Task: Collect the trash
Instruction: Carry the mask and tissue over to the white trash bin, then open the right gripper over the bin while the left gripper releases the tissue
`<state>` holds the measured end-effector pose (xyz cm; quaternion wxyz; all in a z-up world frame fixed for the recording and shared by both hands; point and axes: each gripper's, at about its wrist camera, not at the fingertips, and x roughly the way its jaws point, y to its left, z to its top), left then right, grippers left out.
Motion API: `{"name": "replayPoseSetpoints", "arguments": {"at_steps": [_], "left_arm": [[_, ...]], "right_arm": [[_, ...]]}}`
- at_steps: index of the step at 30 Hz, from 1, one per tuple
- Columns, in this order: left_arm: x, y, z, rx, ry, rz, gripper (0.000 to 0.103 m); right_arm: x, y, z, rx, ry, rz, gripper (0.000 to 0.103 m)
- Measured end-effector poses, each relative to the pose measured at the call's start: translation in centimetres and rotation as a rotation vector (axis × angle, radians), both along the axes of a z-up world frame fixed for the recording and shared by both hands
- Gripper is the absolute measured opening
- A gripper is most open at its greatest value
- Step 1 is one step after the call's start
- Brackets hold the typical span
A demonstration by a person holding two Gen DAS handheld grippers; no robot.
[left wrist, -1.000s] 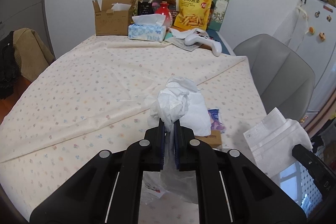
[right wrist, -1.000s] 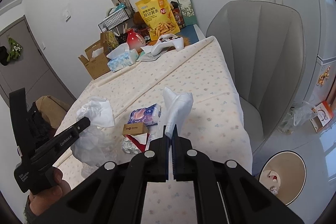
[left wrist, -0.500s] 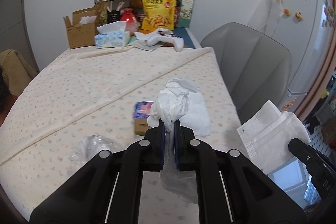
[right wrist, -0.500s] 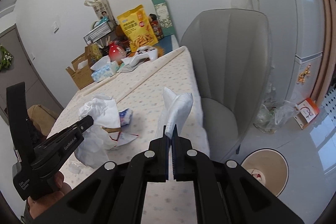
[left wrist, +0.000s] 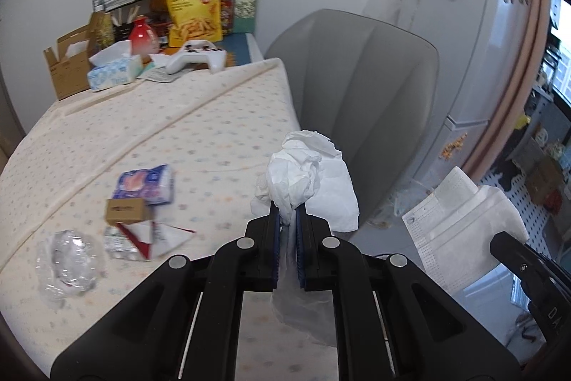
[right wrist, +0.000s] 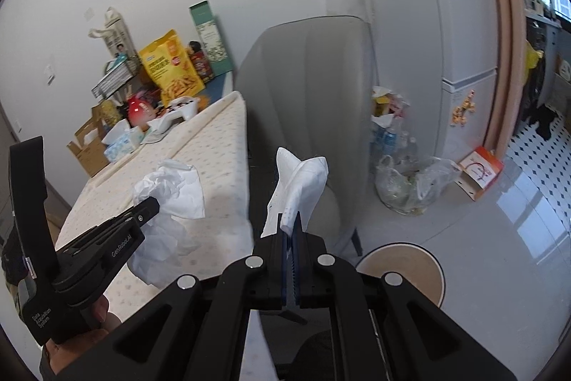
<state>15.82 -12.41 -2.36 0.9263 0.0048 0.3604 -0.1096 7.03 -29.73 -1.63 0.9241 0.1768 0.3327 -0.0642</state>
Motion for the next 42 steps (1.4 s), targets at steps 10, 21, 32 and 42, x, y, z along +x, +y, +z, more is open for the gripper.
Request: {"name": "replayPoseSetpoints", "arguments": {"at_steps": [10, 21, 32, 42], "left_arm": [[0.6, -7.7, -2.5, 0.033, 0.053, -0.122, 0.008], [1.3, -14.5, -5.9, 0.086, 0.125, -0.233, 0.008], [2.9, -17.5, -9.2, 0.142, 0.185, -0.253, 0.008], [3.3, -18.7, -11.1, 0.176, 0.218, -0.26, 0.008]], "right_arm": [[-1.1, -6.1, -2.2, 0.017, 0.049, -0.114, 0.003], [-1.4, -12.0, -6.4, 0.061, 0.129, -0.205, 0.003], [0.8, -15.1, -11.2, 0.127, 0.2, -0.218, 0.007], [1.4, -16.4, -14.9, 0.18, 0.25, -0.231, 0.038]]}}
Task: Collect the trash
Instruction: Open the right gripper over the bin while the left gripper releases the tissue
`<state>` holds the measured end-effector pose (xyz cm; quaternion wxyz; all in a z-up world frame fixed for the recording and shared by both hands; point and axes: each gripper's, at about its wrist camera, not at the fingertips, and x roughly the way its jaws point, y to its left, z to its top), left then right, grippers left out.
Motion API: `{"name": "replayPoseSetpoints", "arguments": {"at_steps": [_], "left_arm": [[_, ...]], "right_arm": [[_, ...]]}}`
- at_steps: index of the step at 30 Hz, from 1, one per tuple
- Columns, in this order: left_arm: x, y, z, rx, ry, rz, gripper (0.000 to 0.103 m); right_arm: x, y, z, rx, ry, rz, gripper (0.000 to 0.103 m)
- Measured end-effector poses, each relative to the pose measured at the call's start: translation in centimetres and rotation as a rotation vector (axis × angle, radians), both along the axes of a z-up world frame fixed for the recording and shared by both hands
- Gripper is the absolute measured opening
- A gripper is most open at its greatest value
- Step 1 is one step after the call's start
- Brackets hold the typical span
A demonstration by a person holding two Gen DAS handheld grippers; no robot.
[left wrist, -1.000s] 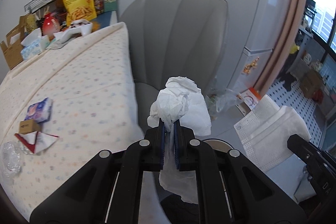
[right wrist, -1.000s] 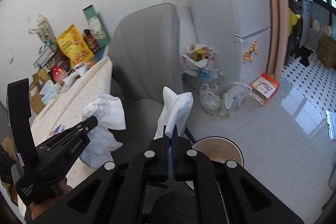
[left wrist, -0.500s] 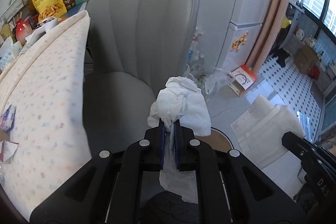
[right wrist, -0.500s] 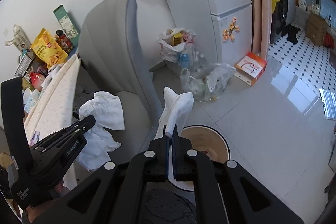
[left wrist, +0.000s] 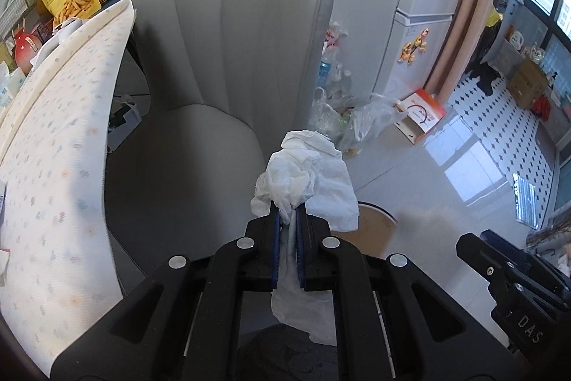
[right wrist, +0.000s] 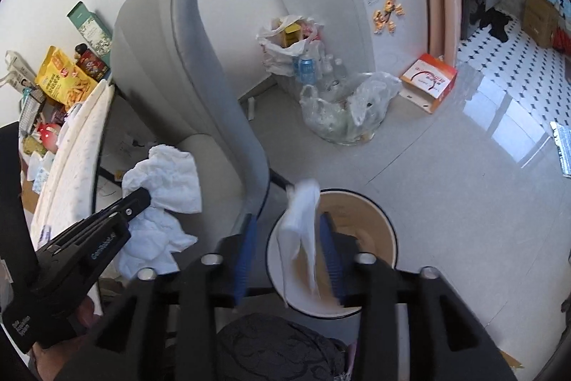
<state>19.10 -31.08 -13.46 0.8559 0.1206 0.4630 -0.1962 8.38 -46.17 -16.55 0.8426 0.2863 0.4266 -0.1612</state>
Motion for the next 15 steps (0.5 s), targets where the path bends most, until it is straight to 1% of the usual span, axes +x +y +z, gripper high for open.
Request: {"name": "replayPoseSetpoints", "arguments": {"at_steps": [4, 7, 9, 10, 12, 15], "left_arm": [[0.0, -0.4, -0.3, 0.01, 0.003, -0.006, 0.008], [-0.1, -0.8, -0.4, 0.015, 0.006, -0.015, 0.008], [-0.3, -1.3, -0.4, 0.014, 0.01, -0.026, 0.008], [-0.4, -1.6, -0.4, 0.013, 0.012, -0.032, 0.008], [-0.8, -2.4, -0.4, 0.01, 0.017, -0.053, 0.008], [-1.6, -3.6, -0.5, 0.006, 0.026, -0.087, 0.008]], "right_arm": [[-0.3, -0.5, -0.7, 0.014, 0.011, -0.008, 0.038], [-1.0, -0.9, -0.5, 0.007, 0.016, -0.023, 0.038], [-1.8, -1.3, -0.1, -0.014, 0.025, -0.051, 0.044], [-2.2, -1.6, 0.1, -0.022, 0.028, -0.064, 0.045], [-3.2, -2.3, 0.6, -0.038, 0.026, -0.095, 0.052], [-4.9, -3.4, 1.3, -0.06, 0.022, -0.146, 0.055]]}}
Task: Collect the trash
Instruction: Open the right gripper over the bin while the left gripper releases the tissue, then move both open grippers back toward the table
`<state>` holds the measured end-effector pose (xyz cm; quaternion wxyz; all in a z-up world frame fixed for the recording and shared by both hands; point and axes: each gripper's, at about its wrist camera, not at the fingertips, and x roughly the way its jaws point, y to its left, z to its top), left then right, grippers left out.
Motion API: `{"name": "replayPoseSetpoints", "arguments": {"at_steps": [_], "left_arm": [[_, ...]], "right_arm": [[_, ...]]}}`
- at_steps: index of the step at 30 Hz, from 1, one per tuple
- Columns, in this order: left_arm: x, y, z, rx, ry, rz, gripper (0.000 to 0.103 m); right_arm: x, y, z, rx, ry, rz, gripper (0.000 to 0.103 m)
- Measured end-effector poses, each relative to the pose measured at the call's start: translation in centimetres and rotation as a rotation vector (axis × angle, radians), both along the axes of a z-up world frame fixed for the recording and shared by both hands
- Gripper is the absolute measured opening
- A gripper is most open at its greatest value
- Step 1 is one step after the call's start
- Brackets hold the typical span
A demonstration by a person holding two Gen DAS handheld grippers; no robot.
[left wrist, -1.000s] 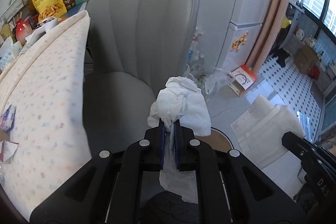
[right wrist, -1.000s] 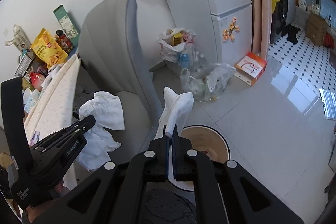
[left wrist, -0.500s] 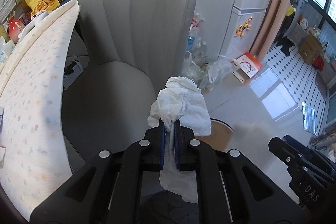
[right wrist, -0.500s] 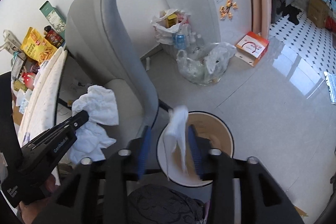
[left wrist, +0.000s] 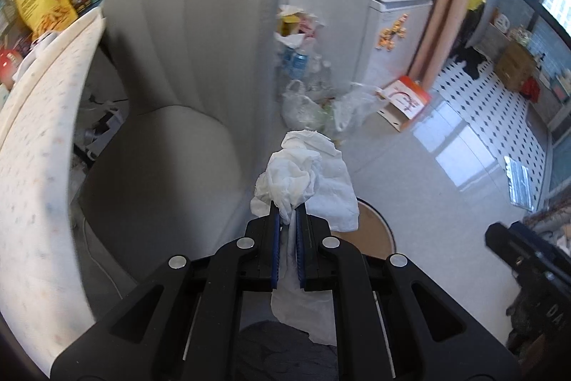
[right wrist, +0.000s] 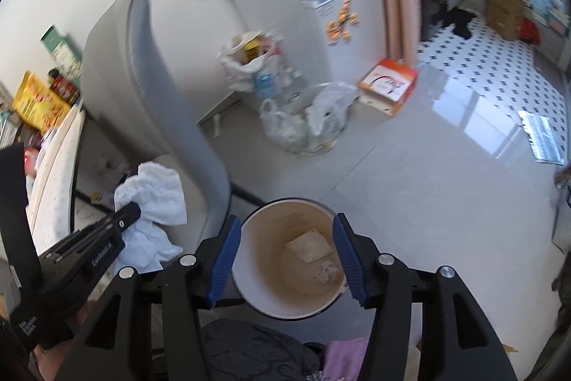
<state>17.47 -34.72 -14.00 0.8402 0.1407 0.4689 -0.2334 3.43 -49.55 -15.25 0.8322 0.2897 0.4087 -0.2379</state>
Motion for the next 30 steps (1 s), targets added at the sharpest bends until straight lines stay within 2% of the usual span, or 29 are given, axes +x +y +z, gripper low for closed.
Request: {"name": "replayPoseSetpoints", "arguments": {"at_steps": [4, 5, 9, 14, 16, 18, 24, 30], "left_arm": [[-1.2, -1.8, -0.5, -0.017, 0.048, -0.059, 0.01], [-1.4, -2.0, -0.7, -0.023, 0.062, -0.07, 0.013], [-2.1, -2.6, -0.9, -0.036, 0.095, -0.093, 0.048], [-2.0, -1.8, -0.1, -0.033, 0.067, -0.062, 0.055], [-1.7, -1.2, 0.4, -0.039, 0.051, -0.039, 0.062], [-1.6, -0.6, 1.2, -0.047, 0.028, -0.021, 0.074], [-1.0, 2.3, 3.8, -0.07, -0.032, 0.028, 0.087], [-0.7, 6.6, 6.0, -0.096, -0.076, 0.107, 0.092]], "right_arm": [[-2.0, -1.4, 0.6, -0.015, -0.004, -0.06, 0.056], [-2.5, -1.6, 0.7, -0.016, -0.005, -0.072, 0.056], [-3.7, -2.3, 1.3, -0.024, -0.017, -0.099, 0.056], [-3.9, -2.0, 2.0, -0.029, -0.037, -0.092, 0.057], [-3.6, -1.8, 2.2, -0.029, -0.043, -0.082, 0.058], [-3.4, -1.4, 2.6, -0.031, -0.05, -0.071, 0.067], [-2.8, 0.6, 4.5, -0.055, -0.085, -0.033, 0.077], [-1.6, 3.5, 6.3, -0.073, -0.12, 0.026, 0.083]]}}
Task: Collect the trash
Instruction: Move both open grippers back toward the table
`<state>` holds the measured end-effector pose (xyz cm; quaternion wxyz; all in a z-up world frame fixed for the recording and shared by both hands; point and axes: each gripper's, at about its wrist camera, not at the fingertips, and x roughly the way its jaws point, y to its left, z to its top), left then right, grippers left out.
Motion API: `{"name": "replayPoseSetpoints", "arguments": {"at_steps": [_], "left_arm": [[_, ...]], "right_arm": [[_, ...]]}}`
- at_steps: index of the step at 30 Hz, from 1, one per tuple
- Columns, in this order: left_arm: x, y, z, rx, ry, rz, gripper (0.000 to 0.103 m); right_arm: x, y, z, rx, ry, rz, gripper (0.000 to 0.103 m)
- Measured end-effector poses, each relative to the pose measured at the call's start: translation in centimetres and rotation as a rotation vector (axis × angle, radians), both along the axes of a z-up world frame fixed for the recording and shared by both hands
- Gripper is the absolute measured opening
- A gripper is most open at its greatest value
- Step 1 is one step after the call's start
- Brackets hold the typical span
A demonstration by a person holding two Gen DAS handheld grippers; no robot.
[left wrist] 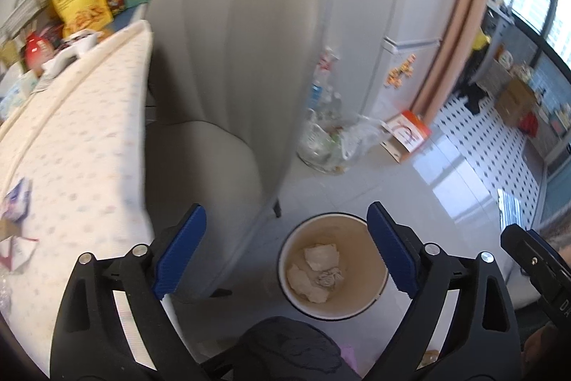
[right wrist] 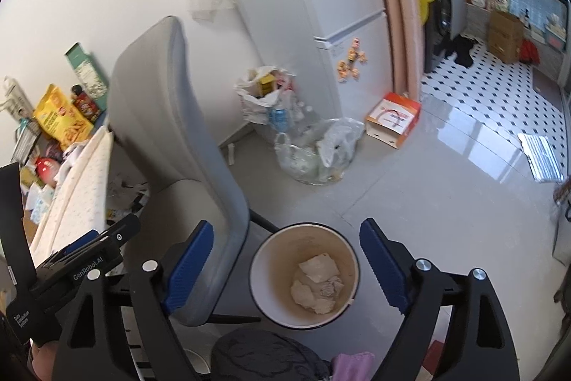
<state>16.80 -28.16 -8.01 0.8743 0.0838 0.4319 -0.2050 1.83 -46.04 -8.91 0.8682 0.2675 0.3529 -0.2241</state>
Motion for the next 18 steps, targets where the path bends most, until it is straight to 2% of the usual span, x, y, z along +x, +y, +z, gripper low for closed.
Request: {"name": "replayPoseSetpoints", "arguments": {"at_steps": [9, 18], "left_arm": [[0.2, 6.9, 2.7, -0.031, -0.053, 0.118, 0.094], [-0.1, 13.3, 4.8, -0.068, -0.097, 0.213, 0.094]], "right_arm": [[2.1, 5.3, 2.5, -0.025, -0.039, 0.111, 0.09], [3.7, 10.1, 4.6, -0.051, -0.074, 0.2, 0.091]]}}
